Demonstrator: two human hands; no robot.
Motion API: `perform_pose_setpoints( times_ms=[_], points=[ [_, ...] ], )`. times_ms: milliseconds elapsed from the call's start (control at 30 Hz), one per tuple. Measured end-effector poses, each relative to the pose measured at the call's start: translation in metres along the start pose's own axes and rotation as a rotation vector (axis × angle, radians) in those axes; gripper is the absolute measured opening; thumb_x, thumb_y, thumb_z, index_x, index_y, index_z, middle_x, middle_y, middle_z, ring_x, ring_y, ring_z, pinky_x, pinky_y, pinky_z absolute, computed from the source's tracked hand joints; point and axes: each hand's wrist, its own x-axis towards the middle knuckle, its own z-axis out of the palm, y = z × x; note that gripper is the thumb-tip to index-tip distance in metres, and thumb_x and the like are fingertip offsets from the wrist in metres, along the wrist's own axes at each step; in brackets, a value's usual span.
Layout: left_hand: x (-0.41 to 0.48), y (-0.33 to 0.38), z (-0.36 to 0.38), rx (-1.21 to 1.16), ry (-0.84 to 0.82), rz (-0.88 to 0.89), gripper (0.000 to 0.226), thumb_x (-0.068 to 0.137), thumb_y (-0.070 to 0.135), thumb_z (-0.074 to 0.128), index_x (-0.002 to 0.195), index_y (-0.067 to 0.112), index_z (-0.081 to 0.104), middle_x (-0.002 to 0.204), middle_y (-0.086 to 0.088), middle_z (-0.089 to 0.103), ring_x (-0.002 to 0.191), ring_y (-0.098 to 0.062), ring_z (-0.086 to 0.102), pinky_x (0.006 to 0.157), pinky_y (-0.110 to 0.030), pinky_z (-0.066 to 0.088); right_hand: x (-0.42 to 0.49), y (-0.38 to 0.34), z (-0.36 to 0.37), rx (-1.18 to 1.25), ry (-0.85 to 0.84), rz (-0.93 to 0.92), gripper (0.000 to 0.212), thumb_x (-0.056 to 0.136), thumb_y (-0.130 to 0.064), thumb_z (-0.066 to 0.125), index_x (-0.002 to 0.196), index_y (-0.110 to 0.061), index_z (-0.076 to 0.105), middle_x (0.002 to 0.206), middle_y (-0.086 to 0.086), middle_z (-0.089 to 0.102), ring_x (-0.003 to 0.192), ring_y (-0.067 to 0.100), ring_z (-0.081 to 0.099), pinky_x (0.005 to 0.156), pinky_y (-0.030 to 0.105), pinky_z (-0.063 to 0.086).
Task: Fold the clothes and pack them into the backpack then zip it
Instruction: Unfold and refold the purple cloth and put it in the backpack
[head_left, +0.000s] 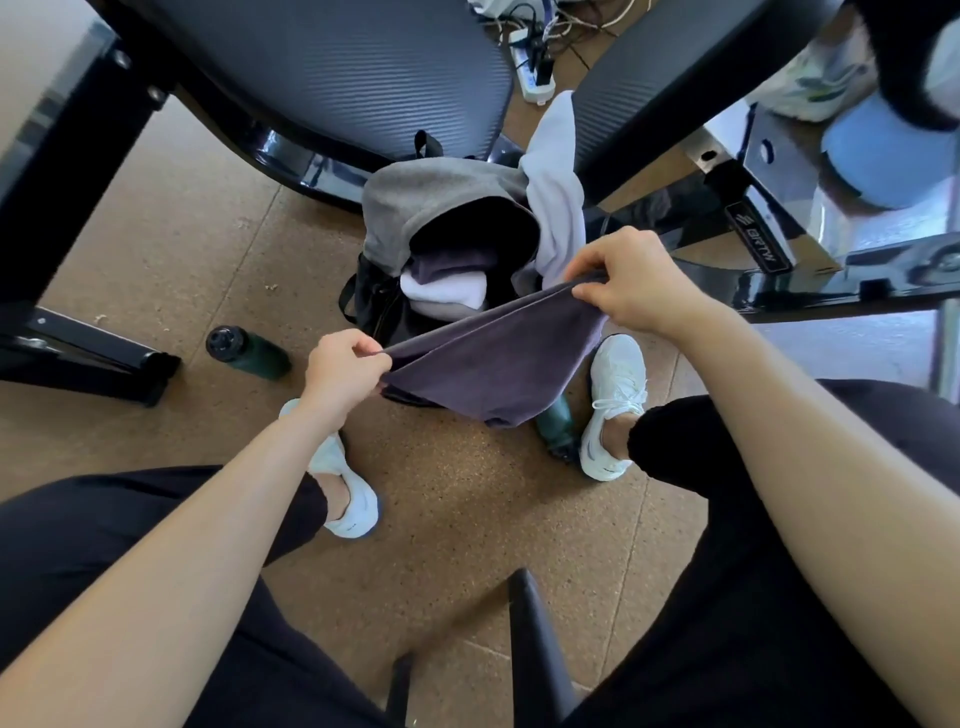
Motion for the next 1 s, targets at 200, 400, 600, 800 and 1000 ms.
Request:
perform_pose_setpoints(
  times_ms=[200,400,600,800,1000],
  points=[
    [0.000,0.003,-0.003,-0.220,-0.028,-0.081,0.018,0.086,-0.003,0.072,0.081,0.012,0.064,0.095,-0.015,0.070,0.083,-0.025,0.075,0.073,-0.041,0.065,0.002,0.006,0.000,0.000,0.127,0.026,0.012,0.088,-0.010,0.070,0.094,-0.017,0.077,0.087,-0.006,0.065,0.093,0.020,0.063,0.083,0.031,0.046],
    [0.002,0.012,-0.016,-0.072,-0.064,0.075,0.020,0.081,0.000,0.076,0.087,0.018,0.069,0.090,-0.008,0.072,0.082,-0.026,0.073,0.063,-0.033,0.060,0.004,0.008,-0.001,-0.007,0.256,0.142,0.008,0.092,-0.018,0.067,0.096,-0.018,0.073,0.099,0.004,0.072,0.099,0.028,0.064,0.090,0.044,0.052],
    [-0.021,0.037,-0.030,-0.363,-0.433,0.140,0.050,0.088,-0.020,0.053,0.114,0.021,0.068,0.123,-0.004,0.068,0.113,-0.023,0.069,0.065,-0.026,0.060,0.009,0.009,-0.002,0.284,0.303,0.292,0.005,0.098,-0.009,0.060,0.099,-0.010,0.065,0.100,0.013,0.070,0.065,0.020,0.072,0.056,0.019,0.057],
    [-0.041,0.047,-0.038,-0.366,-0.619,0.473,0.070,0.081,-0.032,0.039,0.118,0.020,0.067,0.153,0.009,0.048,0.135,-0.015,0.055,0.073,-0.031,0.061,0.011,0.005,-0.003,0.309,0.366,0.283,0.005,0.097,-0.011,0.062,0.100,-0.012,0.066,0.097,0.009,0.072,0.061,0.016,0.072,0.070,0.033,0.062],
    [-0.044,0.041,-0.032,0.368,-0.622,0.790,0.069,0.086,-0.012,0.040,0.114,0.041,0.075,0.146,0.018,0.046,0.137,-0.007,0.044,0.107,-0.037,0.046,0.013,-0.005,0.002,0.283,0.367,0.190,0.005,0.094,-0.009,0.063,0.097,-0.012,0.066,0.089,0.007,0.073,0.067,0.016,0.071,0.073,0.033,0.059]
  ],
)
